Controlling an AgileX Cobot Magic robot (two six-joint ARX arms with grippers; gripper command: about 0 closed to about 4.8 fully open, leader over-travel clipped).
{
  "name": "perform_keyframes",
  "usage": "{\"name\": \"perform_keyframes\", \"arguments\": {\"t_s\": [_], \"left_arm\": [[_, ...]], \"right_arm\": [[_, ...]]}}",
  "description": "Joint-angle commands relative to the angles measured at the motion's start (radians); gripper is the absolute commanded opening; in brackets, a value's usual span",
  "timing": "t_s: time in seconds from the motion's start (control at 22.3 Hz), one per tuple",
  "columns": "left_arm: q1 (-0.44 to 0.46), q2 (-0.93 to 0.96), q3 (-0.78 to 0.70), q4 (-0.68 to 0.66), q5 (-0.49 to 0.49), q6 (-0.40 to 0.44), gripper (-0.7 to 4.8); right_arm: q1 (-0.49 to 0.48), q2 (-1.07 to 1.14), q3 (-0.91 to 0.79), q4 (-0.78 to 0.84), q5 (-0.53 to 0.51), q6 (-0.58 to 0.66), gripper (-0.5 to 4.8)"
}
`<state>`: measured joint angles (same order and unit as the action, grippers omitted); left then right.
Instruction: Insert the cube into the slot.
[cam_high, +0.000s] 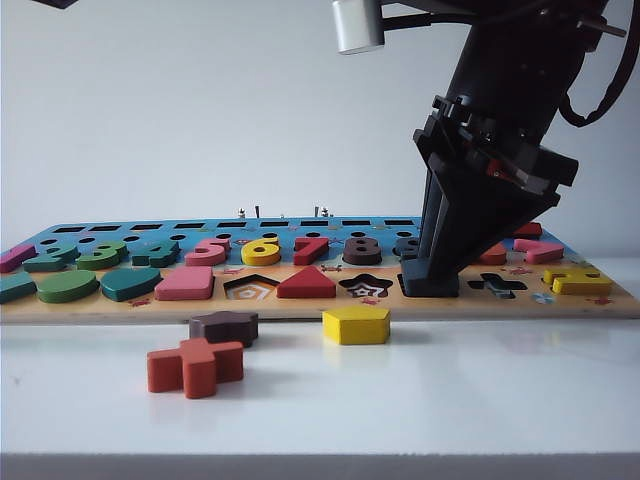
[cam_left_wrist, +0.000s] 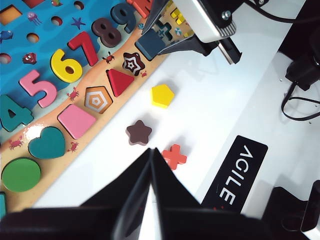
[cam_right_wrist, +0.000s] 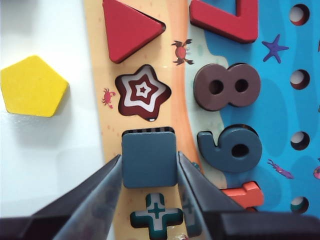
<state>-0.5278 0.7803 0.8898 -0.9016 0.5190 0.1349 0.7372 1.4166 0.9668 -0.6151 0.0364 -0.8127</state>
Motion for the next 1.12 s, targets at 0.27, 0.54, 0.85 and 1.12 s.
{"name": "perform_keyframes", "arguments": {"t_s": [0.27,0.54,0.85,1.12], "left_arm": [[0.000,0.000,0.006,0.013,0.004,0.007,0.20],[0.000,0.000,0.006,0.013,0.004,0.007,0.20],[0.000,0.000,0.006,0.013,0.004,0.007,0.20],[0.000,0.000,0.006,0.013,0.004,0.007,0.20]], "right_arm": [[0.000,-0.001,0.000,0.032,-0.026,0.005,2.12],[0.000,-0.001,0.000,0.032,-0.044,0.011,2.12],[0.000,-0.010,0.001,0.035,-0.047,0.061,2.12],[0.000,-0.071,0.005,0.123,-0.063,0.161,2.11]]}}
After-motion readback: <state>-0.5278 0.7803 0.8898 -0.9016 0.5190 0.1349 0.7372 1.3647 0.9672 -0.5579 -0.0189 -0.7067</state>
